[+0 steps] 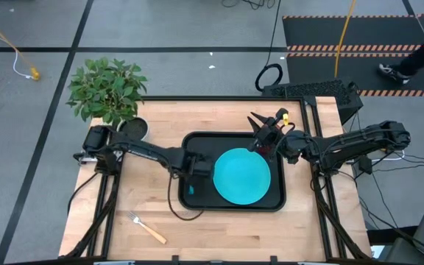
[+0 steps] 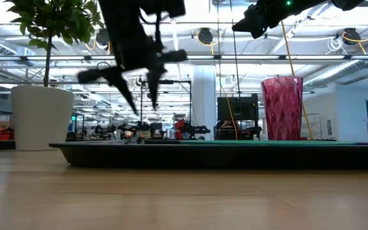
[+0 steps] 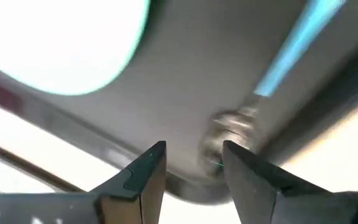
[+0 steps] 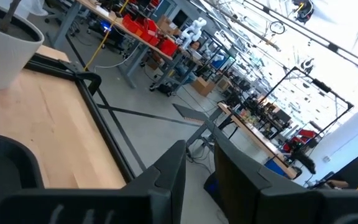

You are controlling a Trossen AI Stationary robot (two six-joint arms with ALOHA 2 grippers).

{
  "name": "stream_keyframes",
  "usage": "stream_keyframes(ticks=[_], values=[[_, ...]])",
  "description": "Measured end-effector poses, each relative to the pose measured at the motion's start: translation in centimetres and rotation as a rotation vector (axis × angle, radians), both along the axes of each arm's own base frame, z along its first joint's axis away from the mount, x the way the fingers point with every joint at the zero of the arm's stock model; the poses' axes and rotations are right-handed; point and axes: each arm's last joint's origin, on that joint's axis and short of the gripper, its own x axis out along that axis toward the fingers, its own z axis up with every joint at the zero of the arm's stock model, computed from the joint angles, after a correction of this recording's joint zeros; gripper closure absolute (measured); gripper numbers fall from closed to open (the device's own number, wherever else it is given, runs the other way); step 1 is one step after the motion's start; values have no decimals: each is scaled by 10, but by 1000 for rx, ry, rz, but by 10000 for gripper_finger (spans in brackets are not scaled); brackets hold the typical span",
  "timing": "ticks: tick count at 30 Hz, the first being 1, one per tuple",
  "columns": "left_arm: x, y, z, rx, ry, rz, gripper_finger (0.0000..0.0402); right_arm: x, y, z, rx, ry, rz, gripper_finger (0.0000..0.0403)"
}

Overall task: Pick and place plate/cup/fork/spoon on tray
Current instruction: Put the brown fork on the black serving tray to the right of the blue spoon

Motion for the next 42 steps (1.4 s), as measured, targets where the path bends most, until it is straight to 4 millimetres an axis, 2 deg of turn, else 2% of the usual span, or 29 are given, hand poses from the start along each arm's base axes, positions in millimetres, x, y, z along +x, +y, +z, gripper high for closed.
stream_keyframes(ticks=[6,9,14,19,24,26,33,38,42], values=[[-8,-33,30,-96,-178,379,243,0,0,1,-26,15,2,325],[-6,-49,43,-199,-323,603,243,1,0,1,-26,17,25,326],[-11,-73,61,-369,-446,935,243,2,2,-1,0,8,123,326],[-24,-92,67,-503,-472,1380,243,4,5,-3,27,13,209,326],[-43,-115,64,-551,-321,1828,243,5,6,-6,63,12,271,326],[-51,-127,64,-555,-241,1834,243,5,7,-7,86,9,294,326],[-88,-168,64,-474,-54,1507,243,5,9,-14,152,52,364,325],[-100,-179,61,-422,-64,1300,243,3,15,-25,218,135,369,325],[-93,-179,47,-359,-17,1208,243,1,23,-29,238,166,394,325]])
